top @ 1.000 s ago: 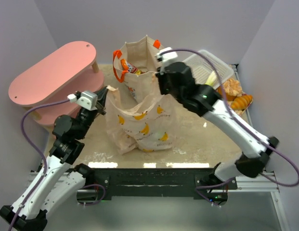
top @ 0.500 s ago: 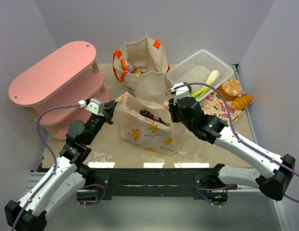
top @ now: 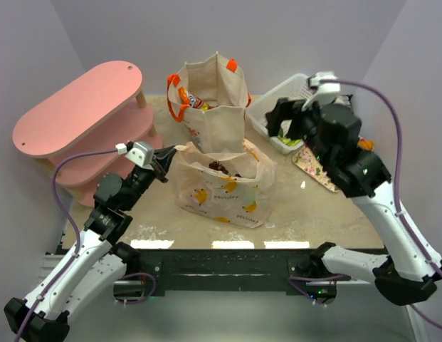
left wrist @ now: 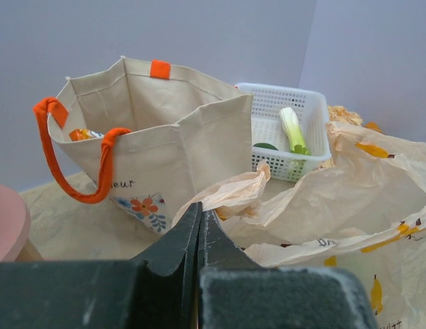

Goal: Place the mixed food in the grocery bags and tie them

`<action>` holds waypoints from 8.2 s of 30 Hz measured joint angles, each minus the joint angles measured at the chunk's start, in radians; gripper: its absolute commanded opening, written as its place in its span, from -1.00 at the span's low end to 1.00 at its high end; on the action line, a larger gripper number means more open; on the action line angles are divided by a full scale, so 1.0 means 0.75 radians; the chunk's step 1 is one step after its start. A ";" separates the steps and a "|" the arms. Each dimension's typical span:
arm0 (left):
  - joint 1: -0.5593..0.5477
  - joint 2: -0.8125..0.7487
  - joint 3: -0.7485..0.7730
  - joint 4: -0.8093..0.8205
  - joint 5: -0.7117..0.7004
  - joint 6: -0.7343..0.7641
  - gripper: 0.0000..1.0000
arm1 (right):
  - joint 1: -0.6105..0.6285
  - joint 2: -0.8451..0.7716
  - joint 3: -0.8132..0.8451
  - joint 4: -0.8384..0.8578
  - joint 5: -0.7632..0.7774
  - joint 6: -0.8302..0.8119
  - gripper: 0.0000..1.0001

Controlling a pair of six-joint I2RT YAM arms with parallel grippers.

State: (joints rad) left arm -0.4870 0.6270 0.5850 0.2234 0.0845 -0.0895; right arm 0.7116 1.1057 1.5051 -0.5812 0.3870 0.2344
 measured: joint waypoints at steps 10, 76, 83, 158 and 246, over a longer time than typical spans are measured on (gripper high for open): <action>0.000 -0.084 0.008 -0.041 0.062 -0.006 -1.00 | -1.035 0.309 -0.175 0.082 -0.302 0.052 0.87; 0.036 0.003 0.061 -0.180 0.112 0.035 -1.00 | -0.445 0.019 -0.464 0.541 -1.183 0.078 -1.00; 0.036 0.010 0.061 -0.181 0.080 0.042 -1.00 | -0.238 0.101 -0.433 0.268 -1.485 -0.105 -1.00; 0.037 -0.092 0.024 -0.106 0.258 0.080 -1.00 | 0.338 0.593 -0.062 0.355 -0.564 -0.545 -1.00; 0.050 0.330 0.200 -0.179 0.694 -0.130 -1.00 | 0.073 0.135 -0.208 0.058 -1.308 -0.516 0.79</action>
State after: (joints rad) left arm -0.4496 0.8745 0.7349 0.0895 0.6052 -0.1867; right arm 0.7666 1.2068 1.3495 -0.5373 -0.5938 -0.1528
